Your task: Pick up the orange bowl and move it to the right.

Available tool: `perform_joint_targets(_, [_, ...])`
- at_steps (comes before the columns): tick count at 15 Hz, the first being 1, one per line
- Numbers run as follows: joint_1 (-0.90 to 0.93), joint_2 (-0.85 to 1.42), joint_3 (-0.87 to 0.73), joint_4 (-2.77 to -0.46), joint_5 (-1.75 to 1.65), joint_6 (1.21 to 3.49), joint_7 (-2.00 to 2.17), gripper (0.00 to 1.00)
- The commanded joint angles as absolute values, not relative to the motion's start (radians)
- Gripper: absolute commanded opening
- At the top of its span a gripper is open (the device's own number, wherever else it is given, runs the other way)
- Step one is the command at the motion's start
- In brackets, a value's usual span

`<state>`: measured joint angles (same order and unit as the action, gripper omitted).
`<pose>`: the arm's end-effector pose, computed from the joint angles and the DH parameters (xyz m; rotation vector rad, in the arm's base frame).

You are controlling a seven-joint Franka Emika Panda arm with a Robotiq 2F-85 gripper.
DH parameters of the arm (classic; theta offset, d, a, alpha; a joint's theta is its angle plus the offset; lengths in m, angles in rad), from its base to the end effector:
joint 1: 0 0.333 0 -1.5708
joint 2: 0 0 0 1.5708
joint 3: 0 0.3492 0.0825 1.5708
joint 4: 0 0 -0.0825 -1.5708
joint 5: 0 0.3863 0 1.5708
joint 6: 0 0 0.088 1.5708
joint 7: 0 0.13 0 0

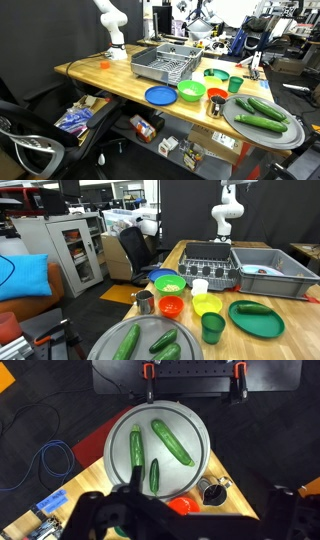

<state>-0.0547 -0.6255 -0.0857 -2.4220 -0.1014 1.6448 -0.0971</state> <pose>0.3200 -0.0618 0.5157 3.0989 -0.0124 -0.2445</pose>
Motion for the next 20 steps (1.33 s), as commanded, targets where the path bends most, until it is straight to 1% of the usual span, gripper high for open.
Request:
perform_joint_targets(1, [-0.054,-0.625,-0.086,-2.420,-0.101,1.643,-0.097,1.00])
perform_joint_targets(8, [-0.054,-0.625,-0.086,-2.420,-0.101,1.643,-0.097,1.00])
perform_joint_targets(17, [-0.037,-0.470,-0.054,-2.375,-0.042,1.785,0.005,1.00])
perform_joint_targets(19, [-0.043,-0.449,-0.044,-2.373,-0.057,1.780,0.024,1.00])
perform_joint_targets(20, [-0.054,-0.623,-0.083,-2.420,-0.101,1.646,-0.094,1.00])
